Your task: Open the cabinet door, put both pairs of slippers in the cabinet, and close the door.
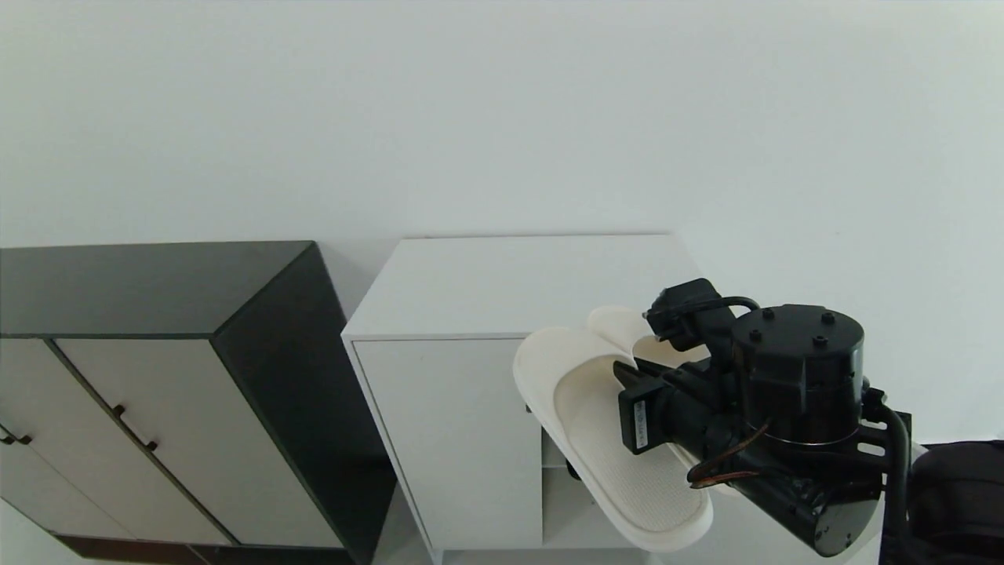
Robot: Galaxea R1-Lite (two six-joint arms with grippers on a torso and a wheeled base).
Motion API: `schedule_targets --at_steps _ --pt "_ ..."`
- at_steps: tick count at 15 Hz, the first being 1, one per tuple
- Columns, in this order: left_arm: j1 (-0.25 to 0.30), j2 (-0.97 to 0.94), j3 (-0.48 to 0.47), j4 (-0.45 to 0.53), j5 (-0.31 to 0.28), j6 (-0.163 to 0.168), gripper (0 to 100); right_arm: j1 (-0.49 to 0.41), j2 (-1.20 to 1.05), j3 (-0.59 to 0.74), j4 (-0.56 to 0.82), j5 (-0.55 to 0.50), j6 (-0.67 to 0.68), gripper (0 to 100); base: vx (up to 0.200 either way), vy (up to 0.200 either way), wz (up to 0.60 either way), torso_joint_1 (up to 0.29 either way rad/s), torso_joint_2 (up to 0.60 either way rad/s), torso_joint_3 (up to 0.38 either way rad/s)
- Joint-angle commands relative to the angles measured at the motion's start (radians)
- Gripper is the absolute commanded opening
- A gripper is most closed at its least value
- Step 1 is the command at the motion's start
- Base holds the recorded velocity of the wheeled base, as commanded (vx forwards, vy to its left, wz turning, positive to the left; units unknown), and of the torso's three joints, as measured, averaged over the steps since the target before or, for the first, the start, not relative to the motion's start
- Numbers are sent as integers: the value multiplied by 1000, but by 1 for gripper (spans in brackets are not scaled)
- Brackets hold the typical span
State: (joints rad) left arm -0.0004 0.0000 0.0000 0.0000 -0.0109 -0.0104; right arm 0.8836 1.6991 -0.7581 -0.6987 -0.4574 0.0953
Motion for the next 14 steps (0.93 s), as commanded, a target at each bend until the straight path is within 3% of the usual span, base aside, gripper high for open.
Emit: schedule_targets --at_steps 1,3,14 --pt "0 0 0 0 0 0 0 0 7 0 -1 0 1 0 0 -200 0 2 -2 7" --pt "0 0 0 0 0 0 0 0 16 0 -1 0 3 0 0 -200 0 2 5 2" --pt "0 0 0 0 0 0 0 -23 30 56 -5 17 -5 0 0 0 0 0 0 0"
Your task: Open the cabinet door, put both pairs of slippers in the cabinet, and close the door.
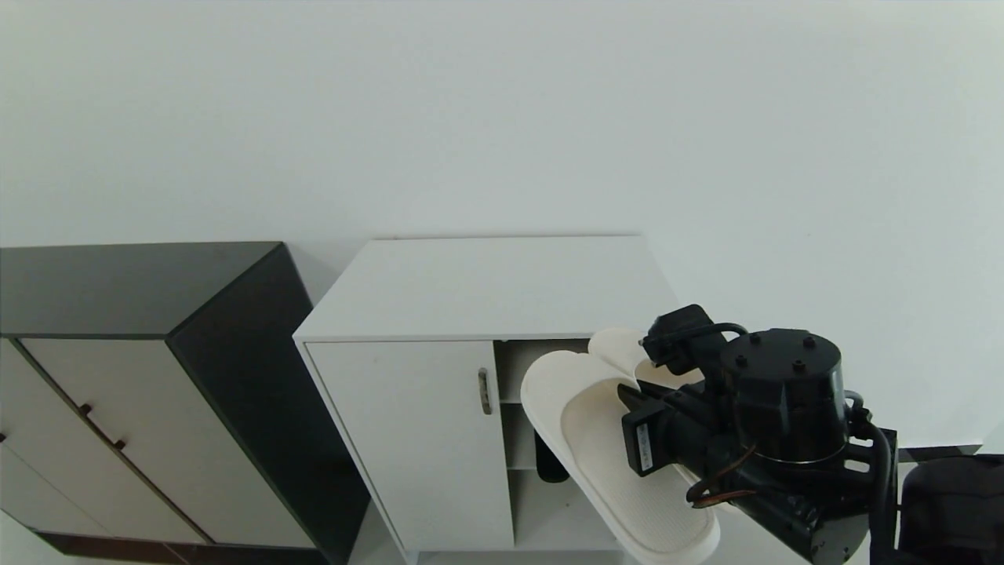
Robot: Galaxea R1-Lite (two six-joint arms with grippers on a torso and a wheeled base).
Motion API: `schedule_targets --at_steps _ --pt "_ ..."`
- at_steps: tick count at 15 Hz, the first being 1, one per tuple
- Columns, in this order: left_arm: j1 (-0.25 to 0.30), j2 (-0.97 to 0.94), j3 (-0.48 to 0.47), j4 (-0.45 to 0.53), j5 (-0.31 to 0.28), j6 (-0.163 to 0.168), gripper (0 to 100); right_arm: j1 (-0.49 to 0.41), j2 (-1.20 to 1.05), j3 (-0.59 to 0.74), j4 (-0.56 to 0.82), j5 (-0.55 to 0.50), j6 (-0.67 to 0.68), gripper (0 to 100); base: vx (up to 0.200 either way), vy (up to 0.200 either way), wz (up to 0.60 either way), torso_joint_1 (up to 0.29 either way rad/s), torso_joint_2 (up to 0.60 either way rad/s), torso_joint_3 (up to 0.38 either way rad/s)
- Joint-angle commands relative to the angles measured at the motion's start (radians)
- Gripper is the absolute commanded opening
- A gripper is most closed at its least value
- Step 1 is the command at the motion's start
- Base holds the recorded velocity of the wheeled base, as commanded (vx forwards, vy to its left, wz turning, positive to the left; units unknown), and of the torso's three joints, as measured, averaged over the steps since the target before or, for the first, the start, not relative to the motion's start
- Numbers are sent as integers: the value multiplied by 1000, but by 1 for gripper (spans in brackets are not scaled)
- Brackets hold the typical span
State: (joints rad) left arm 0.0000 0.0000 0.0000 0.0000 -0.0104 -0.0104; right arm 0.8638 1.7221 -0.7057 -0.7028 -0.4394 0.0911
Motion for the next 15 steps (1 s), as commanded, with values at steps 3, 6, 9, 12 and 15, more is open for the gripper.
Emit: schedule_targets --at_steps 3,6,9,12,15 --pt "0 0 0 0 0 0 0 -3 1 9 -4 21 1 0 0 0 0 0 0 0" --pt "0 2 0 0 0 0 0 0 2 12 -20 21 -1 0 0 0 0 0 0 0" --pt "0 0 0 0 0 1 0 4 1 19 -20 31 1 0 0 0 0 -137 305 173" --pt "0 0 0 0 0 0 0 21 -10 29 -20 42 1 0 0 0 0 -224 536 299" --pt "0 0 0 0 0 0 0 30 -6 32 -21 42 6 0 0 0 0 -227 551 318"
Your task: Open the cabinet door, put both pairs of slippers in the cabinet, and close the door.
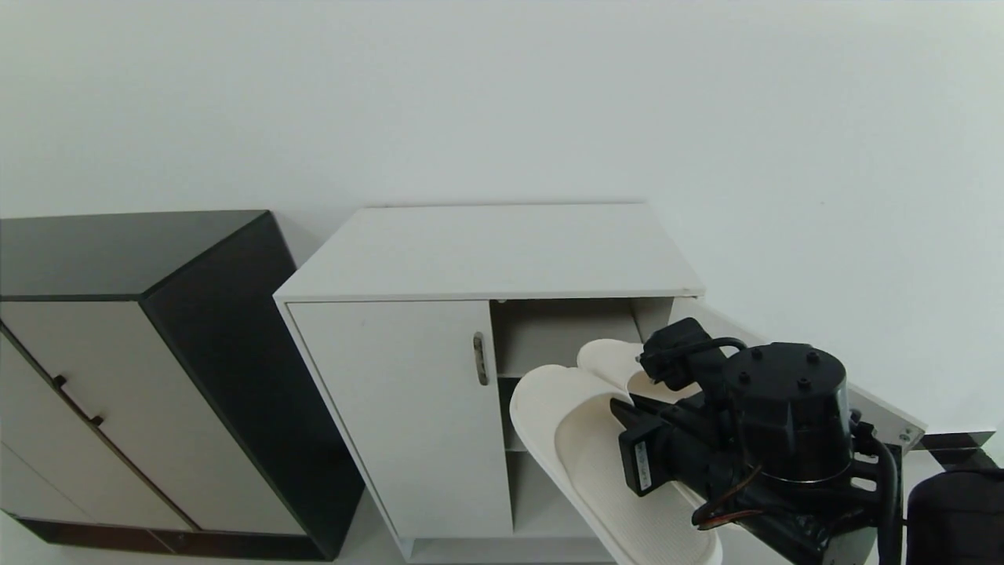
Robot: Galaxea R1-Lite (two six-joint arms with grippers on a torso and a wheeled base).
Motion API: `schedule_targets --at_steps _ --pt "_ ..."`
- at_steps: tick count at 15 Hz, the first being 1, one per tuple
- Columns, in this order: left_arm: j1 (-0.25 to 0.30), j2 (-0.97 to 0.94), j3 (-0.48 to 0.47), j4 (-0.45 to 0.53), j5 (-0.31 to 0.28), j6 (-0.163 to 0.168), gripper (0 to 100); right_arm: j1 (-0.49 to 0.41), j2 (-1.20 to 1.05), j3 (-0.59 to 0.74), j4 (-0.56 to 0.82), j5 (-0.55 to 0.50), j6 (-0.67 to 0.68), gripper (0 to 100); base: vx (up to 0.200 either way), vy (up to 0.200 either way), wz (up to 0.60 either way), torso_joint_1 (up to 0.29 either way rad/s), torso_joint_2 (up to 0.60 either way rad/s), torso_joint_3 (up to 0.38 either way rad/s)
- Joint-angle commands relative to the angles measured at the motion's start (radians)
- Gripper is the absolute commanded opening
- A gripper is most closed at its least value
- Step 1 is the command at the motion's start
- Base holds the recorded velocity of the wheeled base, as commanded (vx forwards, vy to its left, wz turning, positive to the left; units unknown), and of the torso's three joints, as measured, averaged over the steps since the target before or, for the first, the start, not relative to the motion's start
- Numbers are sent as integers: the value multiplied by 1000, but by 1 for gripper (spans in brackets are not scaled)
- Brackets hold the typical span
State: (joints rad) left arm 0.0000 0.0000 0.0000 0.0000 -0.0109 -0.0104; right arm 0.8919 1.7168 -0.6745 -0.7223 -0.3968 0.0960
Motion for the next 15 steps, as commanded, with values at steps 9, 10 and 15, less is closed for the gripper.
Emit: schedule_targets --at_steps 9,10,15 --pt "0 0 0 0 -1 0 0 -1 10 12 -2 3 2 0 0 0 0 -191 512 315" --pt "0 2 0 0 -1 3 0 -1 15 12 0 4 4 0 0 0 0 -163 476 315" --pt "0 2 0 0 -3 1 0 -4 81 16 -75 0 1 0 0 0 0 -140 469 330"
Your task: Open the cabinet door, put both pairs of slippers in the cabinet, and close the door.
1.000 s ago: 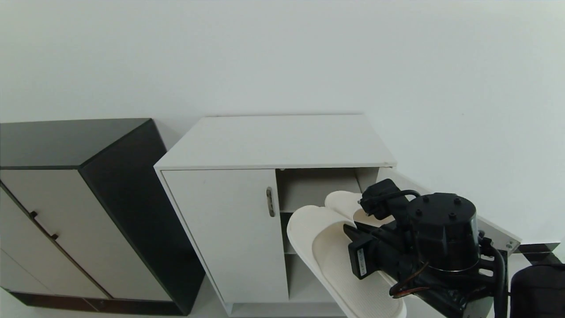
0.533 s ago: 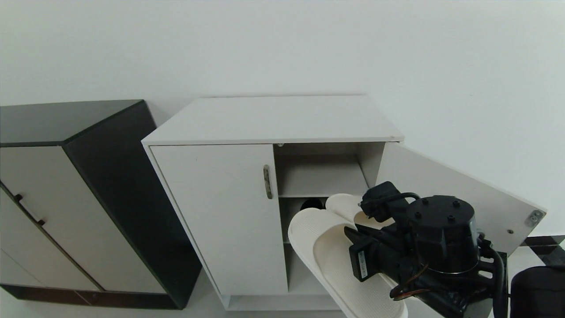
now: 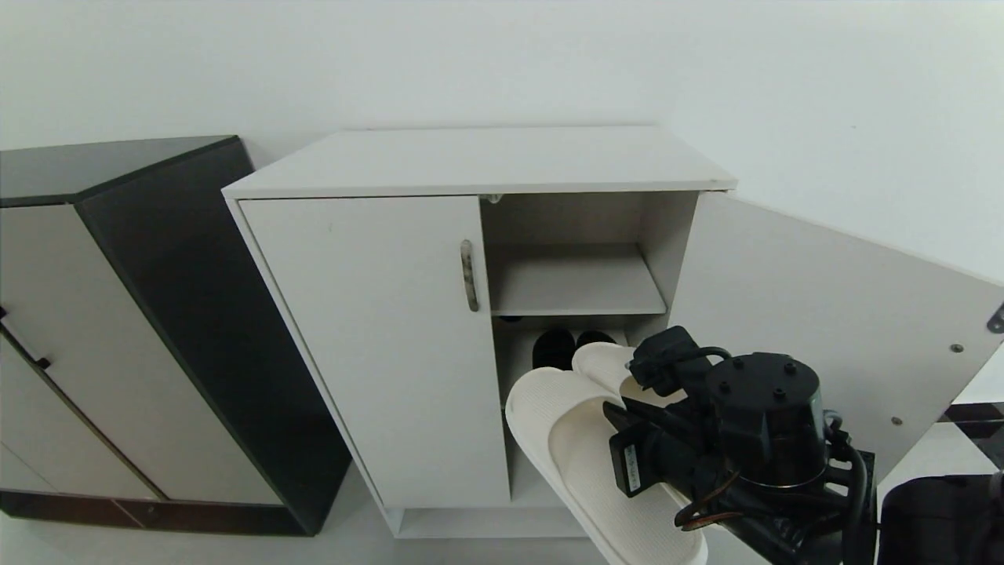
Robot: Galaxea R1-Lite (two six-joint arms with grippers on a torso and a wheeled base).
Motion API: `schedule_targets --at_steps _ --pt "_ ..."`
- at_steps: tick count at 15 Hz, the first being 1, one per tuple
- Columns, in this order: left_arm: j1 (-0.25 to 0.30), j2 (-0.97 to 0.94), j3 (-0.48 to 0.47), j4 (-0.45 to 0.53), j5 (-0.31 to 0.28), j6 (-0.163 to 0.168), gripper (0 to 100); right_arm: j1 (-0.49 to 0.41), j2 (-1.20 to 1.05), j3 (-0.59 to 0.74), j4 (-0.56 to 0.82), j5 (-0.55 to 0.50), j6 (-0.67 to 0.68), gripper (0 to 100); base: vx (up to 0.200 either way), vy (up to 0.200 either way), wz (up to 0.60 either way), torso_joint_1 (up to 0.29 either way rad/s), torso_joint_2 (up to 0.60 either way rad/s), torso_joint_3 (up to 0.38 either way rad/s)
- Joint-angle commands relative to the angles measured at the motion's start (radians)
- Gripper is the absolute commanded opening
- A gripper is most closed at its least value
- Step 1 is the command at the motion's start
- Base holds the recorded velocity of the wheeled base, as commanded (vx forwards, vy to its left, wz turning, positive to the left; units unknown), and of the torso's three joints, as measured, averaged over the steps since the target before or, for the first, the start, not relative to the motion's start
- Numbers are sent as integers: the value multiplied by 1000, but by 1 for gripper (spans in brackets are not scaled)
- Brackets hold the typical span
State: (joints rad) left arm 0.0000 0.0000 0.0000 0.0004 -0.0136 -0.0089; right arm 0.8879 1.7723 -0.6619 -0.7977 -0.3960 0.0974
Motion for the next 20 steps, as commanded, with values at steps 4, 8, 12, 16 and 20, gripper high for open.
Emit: schedule_targets --at_steps 4,8,12,16,20 --pt "0 2 0 0 0 -3 0 -1 19 18 -20 -1 -4 0 0 0 0 -94 455 350" --pt "0 2 0 0 0 -13 0 -4 18 33 -21 -1 -5 0 0 0 0 -44 439 395" --pt "0 2 0 0 0 -13 0 -14 35 33 -21 -3 -7 0 0 0 0 -2 115 102" --pt "0 2 0 0 1 -13 0 -24 55 -8 -69 -30 -58 0 0 0 0 0 0 0" --pt "0 0 0 0 1 -13 0 8 73 -248 219 -201 56 0 0 0 0 0 0 0"
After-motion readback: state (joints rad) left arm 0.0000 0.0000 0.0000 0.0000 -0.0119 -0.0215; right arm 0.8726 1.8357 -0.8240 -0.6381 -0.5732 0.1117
